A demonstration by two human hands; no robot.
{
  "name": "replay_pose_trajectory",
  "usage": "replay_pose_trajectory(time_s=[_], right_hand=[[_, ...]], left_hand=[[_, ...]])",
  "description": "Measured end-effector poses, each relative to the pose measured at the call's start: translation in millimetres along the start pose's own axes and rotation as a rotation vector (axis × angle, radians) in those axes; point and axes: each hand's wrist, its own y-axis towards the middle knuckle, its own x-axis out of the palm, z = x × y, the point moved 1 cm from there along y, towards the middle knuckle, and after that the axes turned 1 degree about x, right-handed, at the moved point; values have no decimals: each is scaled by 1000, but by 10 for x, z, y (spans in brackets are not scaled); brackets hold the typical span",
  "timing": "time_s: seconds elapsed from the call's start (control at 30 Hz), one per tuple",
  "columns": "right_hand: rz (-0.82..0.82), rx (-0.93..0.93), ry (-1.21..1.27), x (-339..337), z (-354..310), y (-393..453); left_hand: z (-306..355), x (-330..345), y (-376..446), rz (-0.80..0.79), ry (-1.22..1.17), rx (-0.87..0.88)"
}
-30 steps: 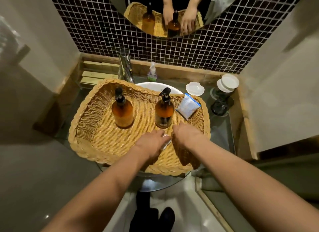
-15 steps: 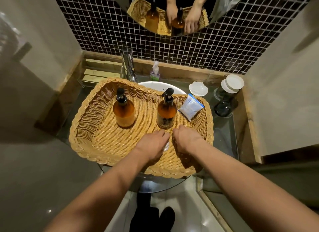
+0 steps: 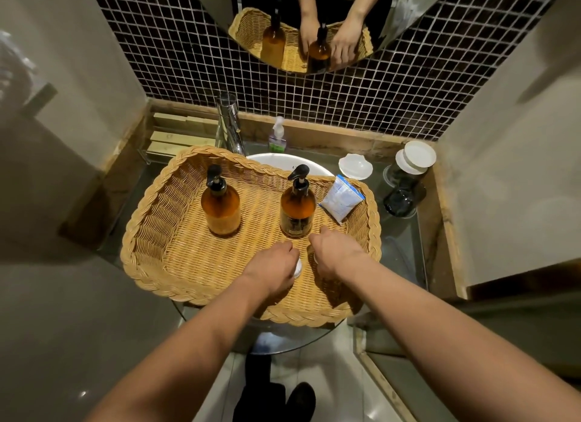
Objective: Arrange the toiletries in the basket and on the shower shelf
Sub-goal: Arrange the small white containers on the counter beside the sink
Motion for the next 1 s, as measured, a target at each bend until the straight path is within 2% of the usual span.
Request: replay_pose_trajectory(time_s=[0.23,0.67,0.87,1.0], right_hand=[[72,-3,29,-223,88,-115],[464,52,124,-932,612,-525],[520,123,210,-1212,1042,-503],[545,178,250,-1310,1219,-409]], left_hand=[[33,-251,-42,-25,-39,-28],[450,-1639,168,235,18,77],[481,-2164,577,355,91,161],[353,-2386,903,338,105,198]])
